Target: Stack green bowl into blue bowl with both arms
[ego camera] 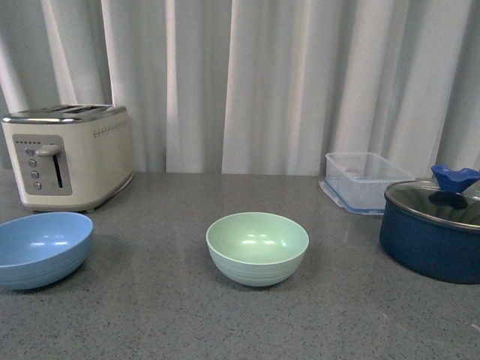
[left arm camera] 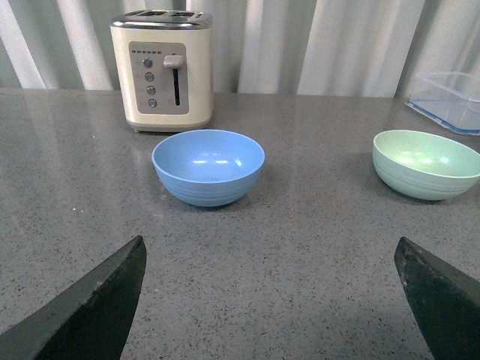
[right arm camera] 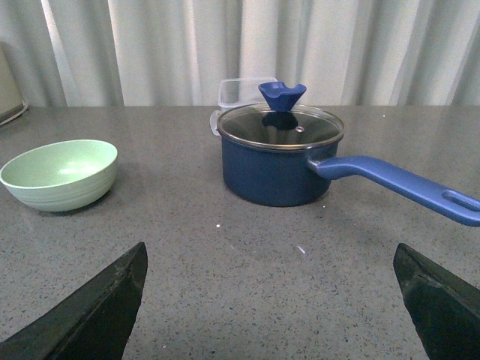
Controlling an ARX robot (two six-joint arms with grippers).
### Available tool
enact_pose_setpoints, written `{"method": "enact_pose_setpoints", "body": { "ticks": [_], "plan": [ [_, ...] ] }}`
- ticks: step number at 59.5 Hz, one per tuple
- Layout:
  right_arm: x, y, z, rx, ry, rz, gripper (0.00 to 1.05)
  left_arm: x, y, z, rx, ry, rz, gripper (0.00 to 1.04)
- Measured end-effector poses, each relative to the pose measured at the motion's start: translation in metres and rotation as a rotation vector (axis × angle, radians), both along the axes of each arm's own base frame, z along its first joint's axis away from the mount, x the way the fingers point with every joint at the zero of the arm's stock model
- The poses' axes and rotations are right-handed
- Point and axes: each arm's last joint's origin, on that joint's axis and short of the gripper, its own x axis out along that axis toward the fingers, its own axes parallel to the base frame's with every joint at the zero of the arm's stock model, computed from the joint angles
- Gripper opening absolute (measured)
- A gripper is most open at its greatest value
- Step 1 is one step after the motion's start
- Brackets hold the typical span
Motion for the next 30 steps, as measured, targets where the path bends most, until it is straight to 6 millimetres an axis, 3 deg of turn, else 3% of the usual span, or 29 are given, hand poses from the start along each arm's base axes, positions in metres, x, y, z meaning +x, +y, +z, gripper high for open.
{"method": "enact_pose_setpoints", "body": {
  "ticks": [19,25,30],
  "plan": [
    [0.0,0.0,0.0,0.0,0.0,0.0,0.95,0.0,0.0,0.0,0.0,0.0,0.002,0.98],
    [0.0,0.0,0.0,0.0,0.0,0.0,0.95,0.004,0.003,0.002,-0.11,0.451,0.256,0.98],
    [0.0,0.0,0.0,0.0,0.0,0.001,0.95,0.014,0.008,0.002,-0.159,0.654,0.39,0.98]
  ]
}}
